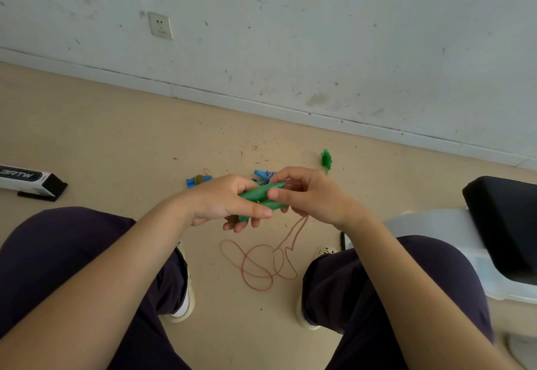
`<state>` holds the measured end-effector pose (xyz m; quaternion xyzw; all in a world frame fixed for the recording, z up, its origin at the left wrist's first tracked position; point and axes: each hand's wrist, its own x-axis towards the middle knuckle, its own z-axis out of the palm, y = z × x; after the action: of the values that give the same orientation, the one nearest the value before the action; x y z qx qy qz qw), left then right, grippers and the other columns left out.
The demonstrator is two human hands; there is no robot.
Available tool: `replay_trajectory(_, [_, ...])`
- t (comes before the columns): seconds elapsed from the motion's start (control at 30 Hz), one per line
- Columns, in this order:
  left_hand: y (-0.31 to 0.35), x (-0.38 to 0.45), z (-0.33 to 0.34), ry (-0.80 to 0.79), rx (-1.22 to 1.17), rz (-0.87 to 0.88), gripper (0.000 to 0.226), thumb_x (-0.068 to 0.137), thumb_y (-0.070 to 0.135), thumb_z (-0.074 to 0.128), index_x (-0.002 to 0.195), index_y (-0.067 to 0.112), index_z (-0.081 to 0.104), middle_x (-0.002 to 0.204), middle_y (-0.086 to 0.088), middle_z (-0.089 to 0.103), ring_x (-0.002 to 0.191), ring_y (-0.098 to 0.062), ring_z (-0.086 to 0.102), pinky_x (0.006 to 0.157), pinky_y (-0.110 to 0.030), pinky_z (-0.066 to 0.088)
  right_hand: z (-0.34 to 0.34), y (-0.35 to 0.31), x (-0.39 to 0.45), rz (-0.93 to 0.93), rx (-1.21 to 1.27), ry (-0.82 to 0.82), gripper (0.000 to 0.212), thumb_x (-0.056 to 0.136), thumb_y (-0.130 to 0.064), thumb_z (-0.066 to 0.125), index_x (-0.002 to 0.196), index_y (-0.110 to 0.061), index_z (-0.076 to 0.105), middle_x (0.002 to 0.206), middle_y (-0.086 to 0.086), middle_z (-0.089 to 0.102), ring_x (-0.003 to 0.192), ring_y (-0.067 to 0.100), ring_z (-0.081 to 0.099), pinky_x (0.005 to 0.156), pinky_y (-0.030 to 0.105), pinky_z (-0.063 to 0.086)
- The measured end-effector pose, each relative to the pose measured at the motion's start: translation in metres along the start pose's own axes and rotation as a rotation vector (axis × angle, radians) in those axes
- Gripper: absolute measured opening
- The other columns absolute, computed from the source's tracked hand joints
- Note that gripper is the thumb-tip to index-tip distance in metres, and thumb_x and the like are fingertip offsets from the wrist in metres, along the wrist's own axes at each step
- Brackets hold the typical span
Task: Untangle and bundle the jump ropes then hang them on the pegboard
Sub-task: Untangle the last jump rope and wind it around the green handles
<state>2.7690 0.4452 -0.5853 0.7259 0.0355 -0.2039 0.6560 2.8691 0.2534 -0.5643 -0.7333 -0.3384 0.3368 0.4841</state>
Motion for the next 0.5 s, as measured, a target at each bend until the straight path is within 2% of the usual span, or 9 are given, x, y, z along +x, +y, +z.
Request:
replay_trajectory(0.13, [-0.002,0.003,0.001,0.018,0.01,-0.014,0.035,0.07,0.043,0.085,0.094,0.022,0.071,0.075,-0.004,0.069,0.05,-0.016,0.058,0.045,-0.025,0.045,0.005,0.002,0.002,-0.047,-0.021,0.014,0.019,0.09,-0.02,0.07,0.103,-0.006,0.068,0.068,-0.001,0.063,0.057,0.003,0.055,0.051,0.012,0.04])
replay_trajectory(0.27, [-0.004,0.005,0.003,-0.016,0.013,-0.019,0.028,0.073,0.039,0.084,0.095,0.027,0.072,0.077,-0.005,0.071,0.053,-0.021,0.063,0.046,-0.026,0.048,0.009,0.001,0.003,-0.074,-0.029,0.012,0.021,0.093,-0.018,0.066,0.107,-0.003,0.065,0.064,-0.001,0.06,0.051,0.001,0.053,0.05,0.011,0.04])
replay_trajectory(0.37, [-0.004,0.005,0.001,-0.006,0.023,-0.034,0.034,0.078,0.033,0.083,0.101,0.014,0.068,0.078,-0.007,0.072,0.057,-0.022,0.065,0.046,-0.026,0.049,0.005,-0.001,0.003,-0.054,-0.052,0.043,0.019,0.093,-0.02,0.066,0.106,-0.006,0.066,0.064,-0.005,0.061,0.049,0.001,0.051,0.049,0.013,0.039])
replay_trajectory(0.5, [-0.003,0.002,-0.006,0.023,0.029,-0.051,0.046,0.078,0.04,0.078,0.101,0.004,0.063,0.072,-0.005,0.068,0.05,-0.017,0.059,0.043,-0.023,0.043,-0.007,-0.002,0.001,-0.011,0.01,0.112,0.014,0.094,-0.019,0.064,0.102,-0.008,0.067,0.066,0.005,0.062,0.048,0.01,0.042,0.047,0.021,0.035])
